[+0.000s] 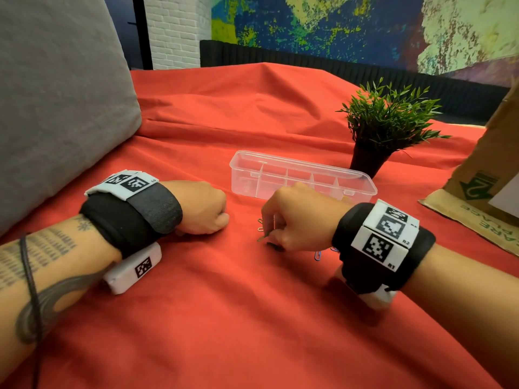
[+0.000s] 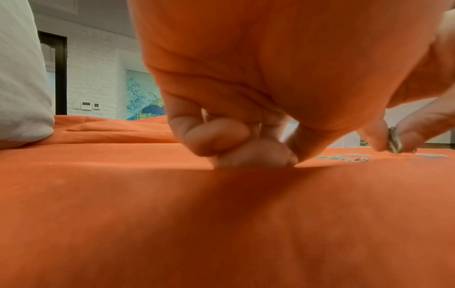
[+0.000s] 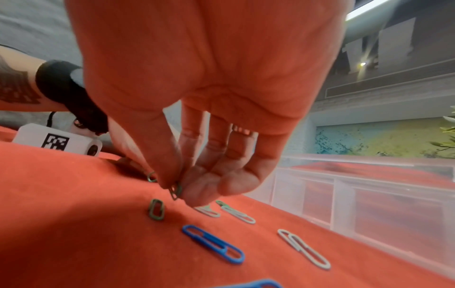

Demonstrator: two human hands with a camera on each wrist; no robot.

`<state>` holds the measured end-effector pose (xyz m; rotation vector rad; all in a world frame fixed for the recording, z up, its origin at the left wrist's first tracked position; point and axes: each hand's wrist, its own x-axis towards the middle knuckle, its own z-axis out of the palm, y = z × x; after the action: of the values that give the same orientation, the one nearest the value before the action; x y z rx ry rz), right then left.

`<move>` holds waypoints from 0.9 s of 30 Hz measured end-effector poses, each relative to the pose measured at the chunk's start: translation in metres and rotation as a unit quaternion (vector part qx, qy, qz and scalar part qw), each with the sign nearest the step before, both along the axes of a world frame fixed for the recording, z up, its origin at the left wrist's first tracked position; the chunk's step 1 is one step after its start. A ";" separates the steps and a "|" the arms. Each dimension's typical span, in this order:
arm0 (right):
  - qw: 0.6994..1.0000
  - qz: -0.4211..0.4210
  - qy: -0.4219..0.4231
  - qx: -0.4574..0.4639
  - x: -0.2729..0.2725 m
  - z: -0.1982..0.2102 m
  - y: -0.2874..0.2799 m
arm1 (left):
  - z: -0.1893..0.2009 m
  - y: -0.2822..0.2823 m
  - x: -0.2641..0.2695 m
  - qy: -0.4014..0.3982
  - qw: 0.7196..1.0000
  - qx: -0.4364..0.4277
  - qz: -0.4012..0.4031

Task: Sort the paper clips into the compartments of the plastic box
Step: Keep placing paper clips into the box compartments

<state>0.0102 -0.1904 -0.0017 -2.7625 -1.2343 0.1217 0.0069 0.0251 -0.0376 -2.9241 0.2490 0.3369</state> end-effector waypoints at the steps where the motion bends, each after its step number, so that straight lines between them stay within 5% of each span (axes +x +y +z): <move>1: 1.000 -0.005 -0.003 0.007 0.001 0.001 -0.002 | 0.000 0.000 0.000 0.001 1.000 0.000 0.000; 10: 0.998 -0.051 0.017 0.016 0.010 0.021 -0.026 | 0.000 0.000 0.001 -0.001 1.000 -0.004 -0.004; 20: 0.976 -0.139 -0.089 0.140 0.059 0.056 -0.054 | 0.001 0.000 0.000 -0.002 1.000 -0.008 -0.001; 27: 0.957 -0.222 -0.118 0.142 0.095 0.039 -0.064 | 0.004 -0.005 -0.004 -0.016 1.000 -0.001 -0.008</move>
<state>0.1053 -0.2544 0.0376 -2.7645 -0.5746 -0.4009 0.0026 0.0202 -0.0336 -2.9258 0.2684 0.2878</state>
